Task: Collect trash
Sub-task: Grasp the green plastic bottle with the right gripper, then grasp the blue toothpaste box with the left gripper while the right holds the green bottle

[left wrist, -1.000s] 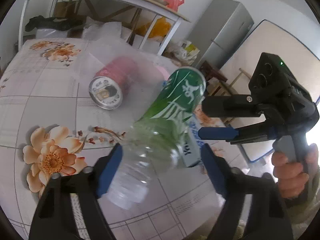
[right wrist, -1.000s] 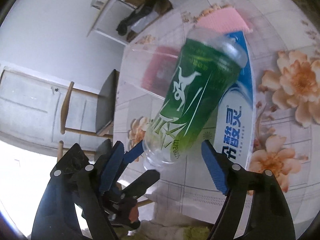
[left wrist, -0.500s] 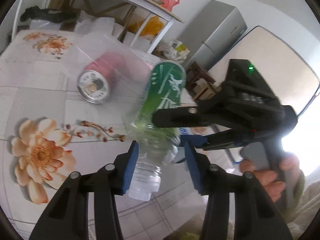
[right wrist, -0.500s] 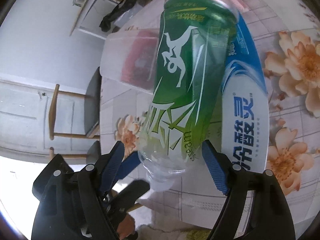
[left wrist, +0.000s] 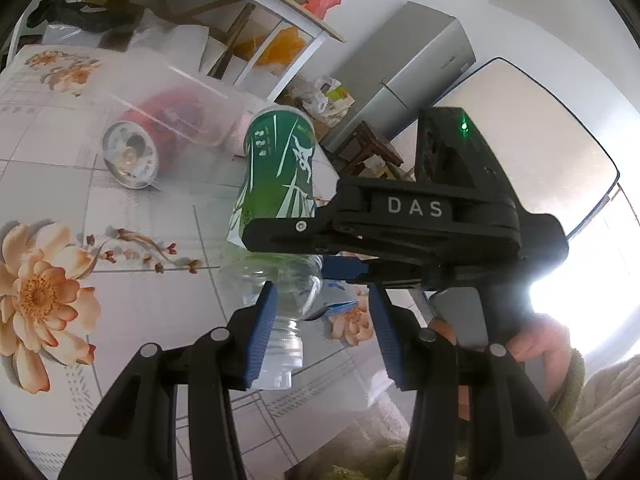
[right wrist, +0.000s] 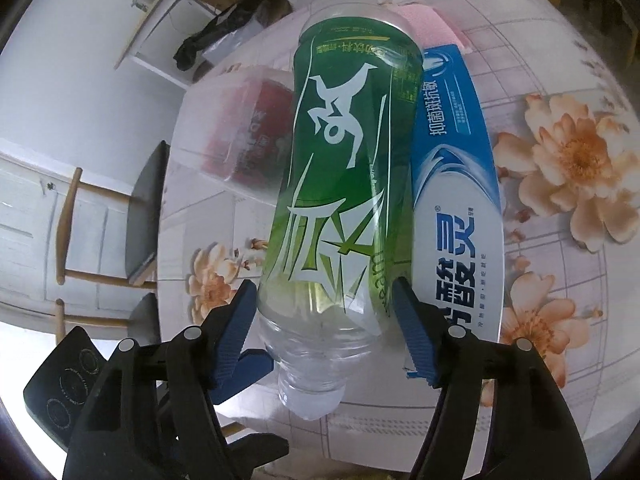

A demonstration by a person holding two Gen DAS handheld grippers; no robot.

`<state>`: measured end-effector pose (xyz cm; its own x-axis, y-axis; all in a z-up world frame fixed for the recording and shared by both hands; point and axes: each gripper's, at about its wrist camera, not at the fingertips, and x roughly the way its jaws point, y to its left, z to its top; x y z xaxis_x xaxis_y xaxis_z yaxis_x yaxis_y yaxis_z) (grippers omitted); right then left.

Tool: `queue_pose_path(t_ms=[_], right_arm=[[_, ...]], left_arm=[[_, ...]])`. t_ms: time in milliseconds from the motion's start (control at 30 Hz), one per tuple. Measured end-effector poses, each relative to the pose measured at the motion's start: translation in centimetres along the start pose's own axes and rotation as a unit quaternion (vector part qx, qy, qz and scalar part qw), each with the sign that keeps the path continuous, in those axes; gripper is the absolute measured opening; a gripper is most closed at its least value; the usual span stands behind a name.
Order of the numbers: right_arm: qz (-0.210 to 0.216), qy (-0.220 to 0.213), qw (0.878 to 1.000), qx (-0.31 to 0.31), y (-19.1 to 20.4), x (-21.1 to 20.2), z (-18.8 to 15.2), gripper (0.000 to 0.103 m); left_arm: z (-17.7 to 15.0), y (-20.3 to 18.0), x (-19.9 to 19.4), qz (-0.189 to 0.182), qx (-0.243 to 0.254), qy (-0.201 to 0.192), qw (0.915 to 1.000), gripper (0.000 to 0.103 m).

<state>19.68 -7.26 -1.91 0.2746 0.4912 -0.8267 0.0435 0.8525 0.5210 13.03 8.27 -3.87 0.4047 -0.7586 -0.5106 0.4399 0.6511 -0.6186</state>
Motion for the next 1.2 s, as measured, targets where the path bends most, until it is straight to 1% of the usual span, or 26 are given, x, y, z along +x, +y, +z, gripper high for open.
queue_pose_path(t_ms=[67,100,233,333,400,500,667,733,833,933,1067,1200], right_arm=[[0.023,0.002,1.000,0.009,-0.8,-0.7,0.1,0.065],[0.041,0.005,0.999,0.016,-1.3,-1.0,0.1,0.065],[0.093,0.012,0.995,0.036,-2.7,-2.2,0.3,0.065],[0.120,0.008,0.991,0.049,-4.2,-3.4,0.3,0.065],[0.129,0.002,0.990,0.057,-5.6,-4.5,0.3,0.065],[0.130,-0.006,0.989,0.064,-7.3,-5.8,0.2,0.065],[0.126,-0.017,0.988,0.084,-10.4,-7.9,-0.2,0.065],[0.118,-0.023,0.989,0.090,-11.4,-8.3,-0.3,0.065],[0.108,-0.022,0.989,0.094,-12.8,-8.5,-0.5,0.065],[0.075,-0.023,0.993,0.085,-13.1,-8.4,-0.5,0.065],[0.062,-0.018,0.995,0.072,-13.1,-7.7,-0.4,0.065],[0.034,-0.015,0.998,0.048,-12.8,-6.7,0.2,0.065]], left_arm=[[0.2,-0.5,-0.3,-0.009,0.002,-0.006,0.9999,0.046],[0.3,-0.5,-0.4,-0.015,0.002,-0.008,0.9999,0.046],[0.7,-1.1,-1.0,-0.046,-0.008,-0.014,0.9988,0.046],[1.0,-1.4,-1.2,-0.062,-0.012,-0.018,0.9978,0.046],[1.2,-1.5,-1.0,-0.067,-0.014,-0.018,0.9975,0.046],[1.4,-1.3,-0.6,-0.063,-0.022,-0.014,0.9977,0.046],[1.6,-0.6,0.9,-0.040,-0.038,0.000,0.9985,0.047],[1.7,-0.5,1.6,-0.026,-0.042,0.007,0.9988,0.050],[1.9,-0.5,3.1,-0.011,-0.049,0.019,0.9986,0.052],[1.9,-0.4,3.7,0.000,-0.047,0.024,0.9986,0.052],[1.8,-0.1,4.1,0.009,-0.050,0.027,0.9983,0.054],[1.8,0.2,4.3,0.021,-0.053,0.028,0.9980,0.055]])
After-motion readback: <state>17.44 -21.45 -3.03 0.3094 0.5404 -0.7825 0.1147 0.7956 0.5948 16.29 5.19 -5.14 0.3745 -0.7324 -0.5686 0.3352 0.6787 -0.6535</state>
